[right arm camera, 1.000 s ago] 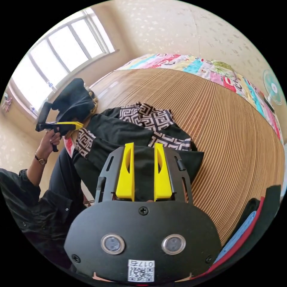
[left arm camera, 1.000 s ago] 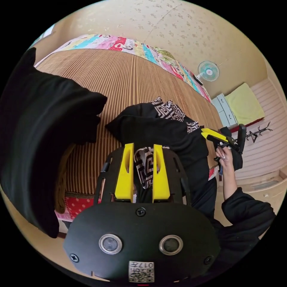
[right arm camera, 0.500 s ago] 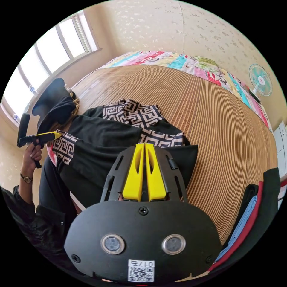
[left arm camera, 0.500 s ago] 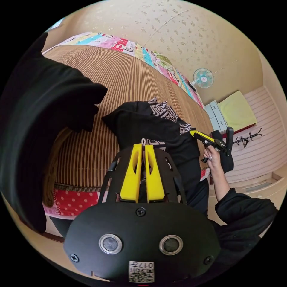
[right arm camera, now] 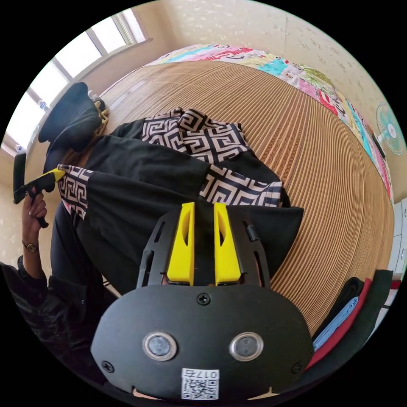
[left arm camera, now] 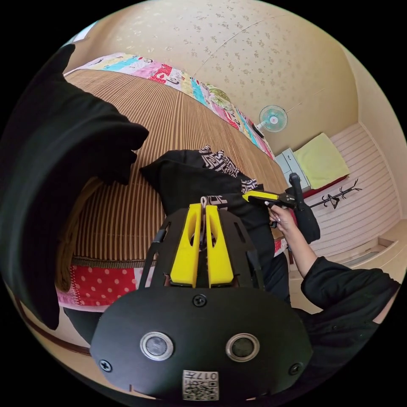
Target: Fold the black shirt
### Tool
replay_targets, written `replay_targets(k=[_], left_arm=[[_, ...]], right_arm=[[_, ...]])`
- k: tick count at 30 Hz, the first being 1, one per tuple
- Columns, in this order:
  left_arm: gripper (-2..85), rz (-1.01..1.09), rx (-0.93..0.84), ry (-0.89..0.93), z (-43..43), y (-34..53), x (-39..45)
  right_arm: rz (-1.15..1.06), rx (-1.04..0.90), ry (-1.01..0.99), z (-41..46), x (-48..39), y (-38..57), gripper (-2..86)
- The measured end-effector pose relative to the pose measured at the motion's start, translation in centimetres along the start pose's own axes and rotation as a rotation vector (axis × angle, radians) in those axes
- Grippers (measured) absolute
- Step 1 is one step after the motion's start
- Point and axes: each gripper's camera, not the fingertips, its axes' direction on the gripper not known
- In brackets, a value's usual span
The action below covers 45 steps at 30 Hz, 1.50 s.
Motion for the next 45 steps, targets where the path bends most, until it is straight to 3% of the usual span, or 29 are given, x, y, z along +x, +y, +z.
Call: replay_targets(k=[12, 19, 24, 28, 31, 38, 45], left_arm=[[-0.4, 0.049, 0.064, -0.048, -4.3, -0.8, 0.8], [2.1, -0.089, 0.034, -0.129, -2.8, -3.2, -3.6], [10.5, -0.104, 0.051, -0.120, -3.0, -1.7, -4.3], [10.6, -0.050, 0.026, -0.119, -2.4, 0.1, -3.7], [9.8, -0.093, -0.099, -0.111, -0.2, 1.1, -4.7], [4.8, -0.066, -0.017, -0.063, -1.7, 2.7, -4.9], [9.6, -0.073, 0.020, -0.071, -3.2, 5.7, -5.0]], right_arm=[[0.073, 0.208, -0.023, -6.5, 1.3, 1.5, 1.1], [0.177, 0.157, -0.072, -5.0, 4.0, -1.5, 3.0], [0.272, 0.256, -0.140, -7.4, 6.6, 2.4, 6.2], [0.328, 0.255, -0.090, -7.9, 8.1, 6.8, 6.5], [0.370, 0.197, -0.014, -6.4, 9.5, 9.3, 6.4], [0.458, 0.177, -0.017, -3.7, 13.1, 10.5, 3.9], [0.440, 0.209, -0.030, -6.0, 13.4, 12.5, 2.1]])
